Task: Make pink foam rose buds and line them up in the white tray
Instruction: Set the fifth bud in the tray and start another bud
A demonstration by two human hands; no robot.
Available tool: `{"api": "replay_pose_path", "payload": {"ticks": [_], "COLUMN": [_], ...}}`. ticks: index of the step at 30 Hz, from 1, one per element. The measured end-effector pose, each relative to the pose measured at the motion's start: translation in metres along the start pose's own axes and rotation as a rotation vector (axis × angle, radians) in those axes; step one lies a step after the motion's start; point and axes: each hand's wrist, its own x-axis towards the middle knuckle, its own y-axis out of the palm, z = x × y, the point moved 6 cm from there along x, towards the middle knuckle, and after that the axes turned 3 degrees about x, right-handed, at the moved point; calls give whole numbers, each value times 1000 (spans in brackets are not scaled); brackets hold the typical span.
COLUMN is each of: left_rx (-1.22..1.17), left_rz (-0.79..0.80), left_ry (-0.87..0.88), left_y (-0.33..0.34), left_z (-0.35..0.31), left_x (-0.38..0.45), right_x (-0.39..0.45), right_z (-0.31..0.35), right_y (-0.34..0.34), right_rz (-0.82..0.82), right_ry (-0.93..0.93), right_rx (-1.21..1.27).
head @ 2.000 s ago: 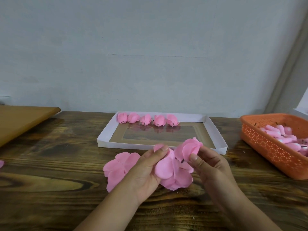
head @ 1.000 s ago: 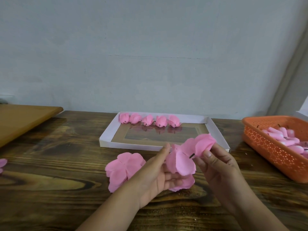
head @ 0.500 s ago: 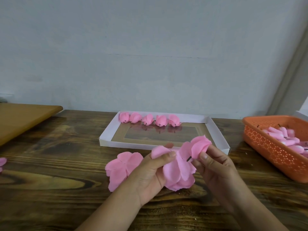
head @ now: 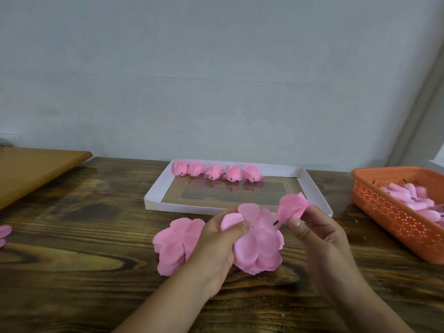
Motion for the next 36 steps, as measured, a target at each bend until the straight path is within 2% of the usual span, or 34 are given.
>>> {"api": "replay_pose_path", "payload": {"ticks": [5,9,18,25,29,36], "left_rx": [-5,10,28,140,151,252], "left_rz": [20,43,62,78,110,6], "left_ry": [-33,-33,-14,31,35,125], "left_y": [5,7,9,11,14,10], "left_z": [5,6,7,5,4,4], "left_x": [-1,0,-1,-4,-5,-3], "right_x": [-4,-3,-2,-3,-5,-6], "right_z": [-11,-13,-17,-14,-13,-14], "right_y": [7,6,8,11,14,18], "right_rz": [48,4,49,62,124,161], "right_ry": [68,62,45,71,74,73], "right_rx": [-30,-32,-70,-72,-87,-105]}}
